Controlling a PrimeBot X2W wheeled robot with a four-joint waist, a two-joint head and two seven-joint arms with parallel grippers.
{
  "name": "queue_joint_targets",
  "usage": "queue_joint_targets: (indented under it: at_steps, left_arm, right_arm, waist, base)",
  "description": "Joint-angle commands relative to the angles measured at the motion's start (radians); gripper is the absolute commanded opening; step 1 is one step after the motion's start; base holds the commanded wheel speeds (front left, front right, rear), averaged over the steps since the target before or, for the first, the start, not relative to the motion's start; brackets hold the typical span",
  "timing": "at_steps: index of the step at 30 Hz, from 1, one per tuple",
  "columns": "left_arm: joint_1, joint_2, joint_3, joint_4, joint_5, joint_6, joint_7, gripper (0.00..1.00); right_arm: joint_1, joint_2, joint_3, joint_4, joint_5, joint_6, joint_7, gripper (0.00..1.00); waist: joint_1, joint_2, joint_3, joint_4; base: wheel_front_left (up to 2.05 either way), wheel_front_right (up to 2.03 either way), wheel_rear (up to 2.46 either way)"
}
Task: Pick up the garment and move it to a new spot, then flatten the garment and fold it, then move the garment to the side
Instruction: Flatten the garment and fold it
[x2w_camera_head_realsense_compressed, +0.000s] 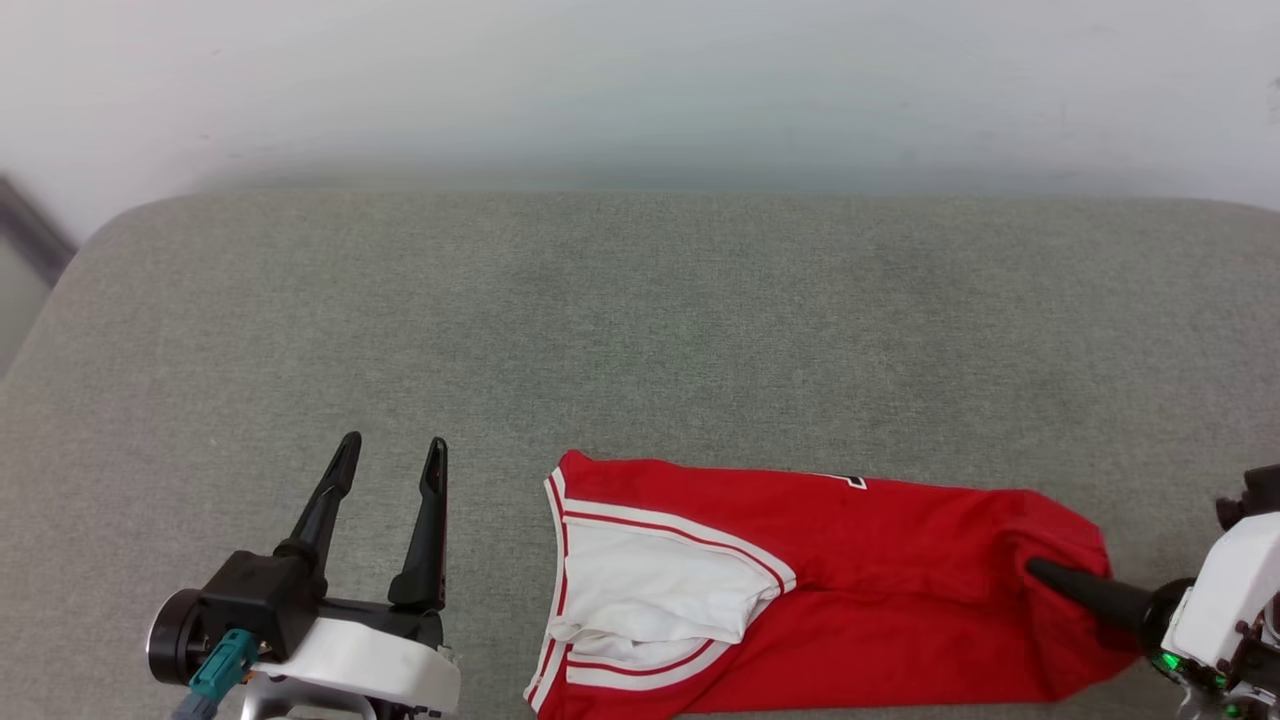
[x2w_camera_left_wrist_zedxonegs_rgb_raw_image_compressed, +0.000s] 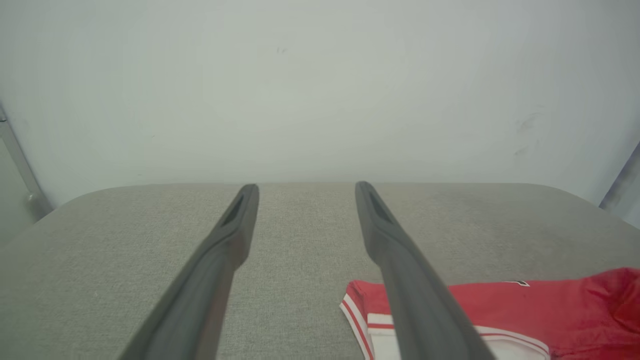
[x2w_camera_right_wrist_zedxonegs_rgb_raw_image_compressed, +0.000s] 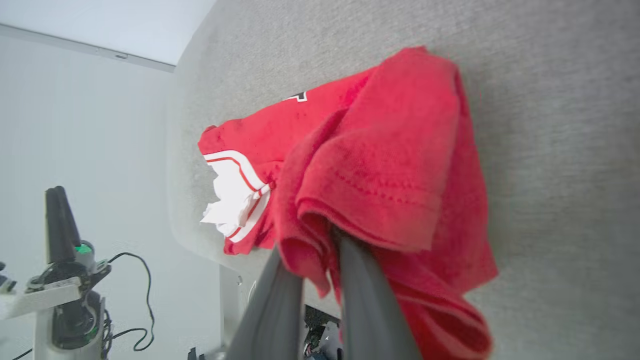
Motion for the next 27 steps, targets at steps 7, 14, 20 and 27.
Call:
queue_joint_targets:
  at_steps: [7, 14, 20, 27]
  left_arm:
    - [-0.017, 0.002, -0.014, -0.003, 0.000, -0.008, 0.010, 1.00]
    - [-0.049, -0.009, -0.027, 0.009, 0.000, -0.021, 0.007, 1.00]
    - [-0.078, -0.022, -0.032, 0.027, -0.003, -0.032, 0.000, 1.00]
    - [-0.098, -0.039, -0.035, 0.055, -0.006, -0.044, -0.014, 1.00]
  right_arm:
    - [-0.011, 0.033, 0.061, 0.083, 0.349, -0.001, 0.064, 0.00]
    - [-0.065, 0.031, 0.313, 0.216, 0.561, -0.001, -0.082, 0.00]
    - [-0.148, 0.031, 0.533, 0.289, 0.625, -0.001, -0.239, 0.00]
    - [-0.214, 0.030, 0.682, 0.371, 0.596, -0.001, -0.402, 1.00]
  waist:
    - [0.0000, -0.0001, 0.001, 0.043]
    - [0.0000, -0.0001, 0.027, 0.095]
    - [0.0000, -0.0001, 0.060, 0.129]
    - [0.0000, -0.0001, 0.085, 0.153]
  base:
    - [0.00, 0.00, 0.00]
    - [0.00, 0.00, 0.00]
    - [0.00, 0.00, 0.00]
    - [0.00, 0.00, 0.00]
